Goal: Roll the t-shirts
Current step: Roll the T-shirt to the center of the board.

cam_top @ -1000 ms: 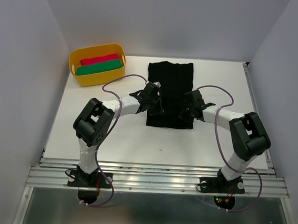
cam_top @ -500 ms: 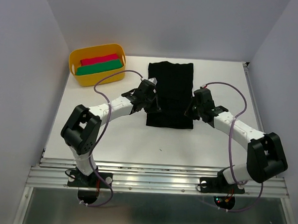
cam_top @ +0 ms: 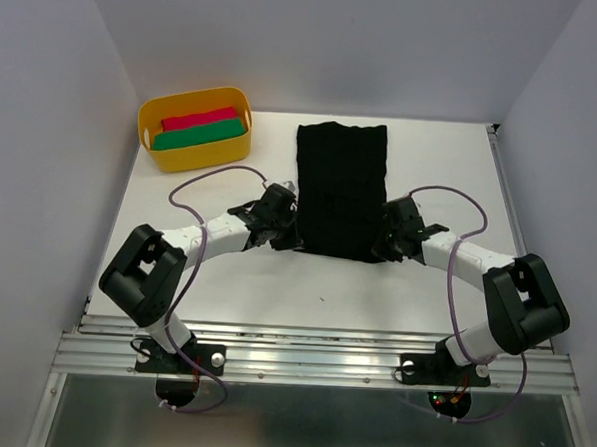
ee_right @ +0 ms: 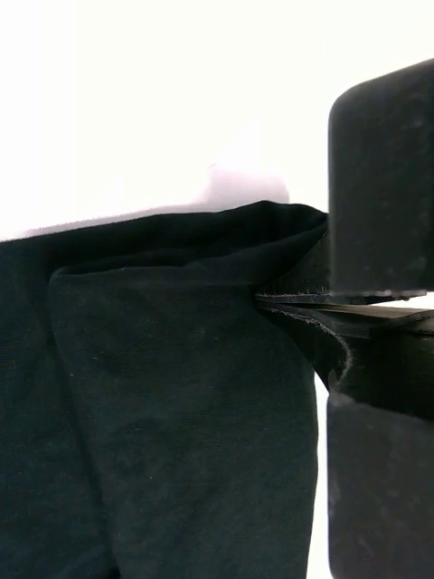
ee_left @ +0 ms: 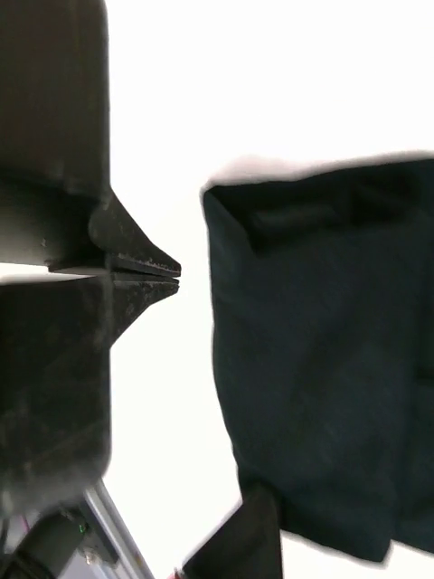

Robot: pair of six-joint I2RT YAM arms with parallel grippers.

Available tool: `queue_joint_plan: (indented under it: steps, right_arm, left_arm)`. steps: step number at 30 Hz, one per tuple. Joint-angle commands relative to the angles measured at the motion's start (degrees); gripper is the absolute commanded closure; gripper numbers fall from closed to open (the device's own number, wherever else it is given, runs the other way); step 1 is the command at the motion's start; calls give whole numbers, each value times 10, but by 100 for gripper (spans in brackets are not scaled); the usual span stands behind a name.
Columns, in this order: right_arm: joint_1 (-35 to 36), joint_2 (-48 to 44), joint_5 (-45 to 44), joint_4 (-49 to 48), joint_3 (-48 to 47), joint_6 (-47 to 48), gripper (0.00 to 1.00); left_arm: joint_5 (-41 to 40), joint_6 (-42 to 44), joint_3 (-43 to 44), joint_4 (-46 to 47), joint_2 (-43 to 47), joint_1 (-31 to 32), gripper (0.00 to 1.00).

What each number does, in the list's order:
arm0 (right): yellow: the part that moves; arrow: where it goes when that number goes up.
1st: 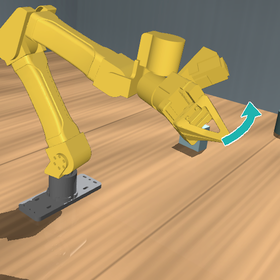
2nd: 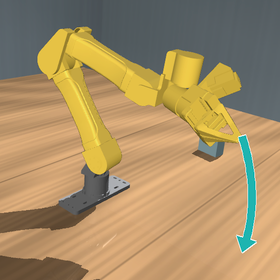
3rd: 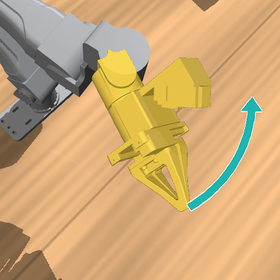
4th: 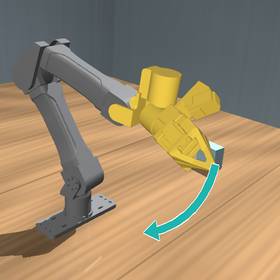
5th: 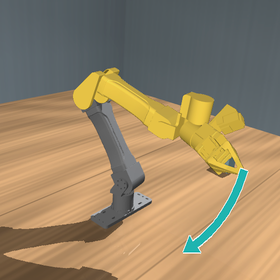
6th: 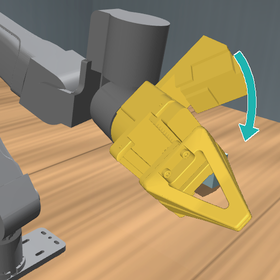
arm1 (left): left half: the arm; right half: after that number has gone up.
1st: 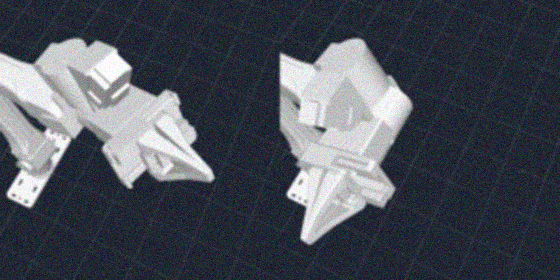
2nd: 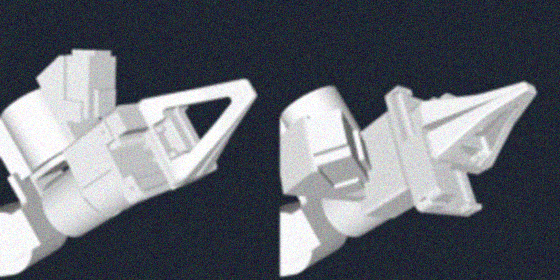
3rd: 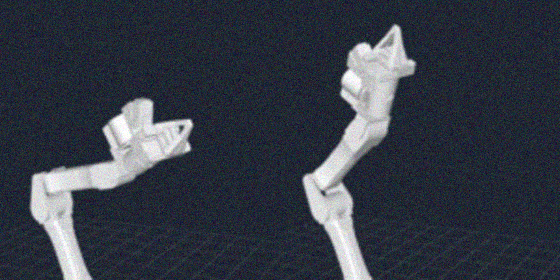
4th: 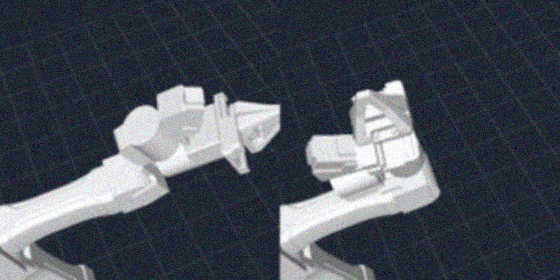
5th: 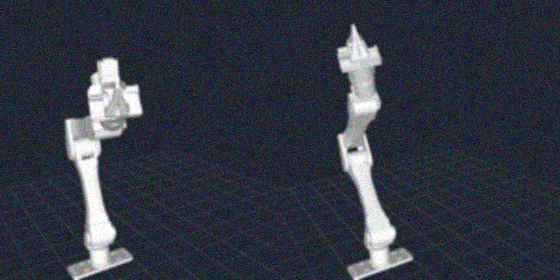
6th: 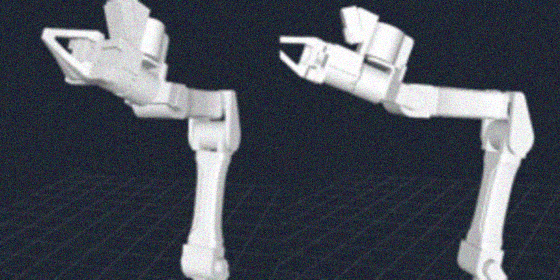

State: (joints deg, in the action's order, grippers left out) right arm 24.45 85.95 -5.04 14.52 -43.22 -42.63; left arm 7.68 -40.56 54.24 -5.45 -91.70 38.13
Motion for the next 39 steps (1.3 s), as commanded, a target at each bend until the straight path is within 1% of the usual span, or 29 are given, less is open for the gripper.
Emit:
queue_joint_plan:
  steps: [1, 4, 5, 7, 8, 9, 10, 12, 13, 14, 15, 18, 25, 39]
  right_arm:
    - [0, -48, -37, 23, -20, 11, 96]
    - [0, -94, -65, 51, -28, 22, 91]
    - [0, -103, -73, 61, -28, 24, 85]
    - [-19, -127, -68, 70, -26, 26, 77]
    - [-28, -134, -47, 73, -15, 26, 66]
    - [-38, -141, -36, 74, -7, 23, 60]
    - [-54, -153, -24, 72, 0, 18, 51]
    - [-67, -157, 10, 67, 21, 11, 43]
    - [-67, -159, 24, 63, 30, 2, 42]
    - [-73, -160, 37, 46, 38, -3, 41]
    - [-73, -160, 64, 36, 47, -10, 41]
    - [-73, -161, 85, 2, 74, -34, 41]
    - [-78, -142, 86, -29, 98, -48, 44]
    - [-89, -118, 100, -59, 119, -53, 47]
  left_arm:
    - [-17, -13, -27, 7, 53, -3, 80]
    - [-20, -17, -40, 11, 59, -5, 72]
    - [-21, -18, -41, 11, 59, -6, 72]
    - [-22, -22, -48, 13, 57, -6, 64]
    - [-22, -23, -50, 16, 56, -6, 63]
    - [-21, -24, -53, 18, 55, -6, 61]
    - [-22, -24, -56, 23, 54, -7, 55]
    - [-25, -28, -61, 28, 49, -8, 44]
    - [-26, -29, -64, 33, 47, -8, 41]
    - [-28, -30, -73, 46, 45, -9, 40]
    - [-28, -32, -77, 50, 41, -10, 40]
    - [-36, -40, -87, 69, 34, -11, 41]
    - [-36, -46, -99, 91, 18, -16, 48]
    - [-34, -58, -106, 130, -19, -22, 53]
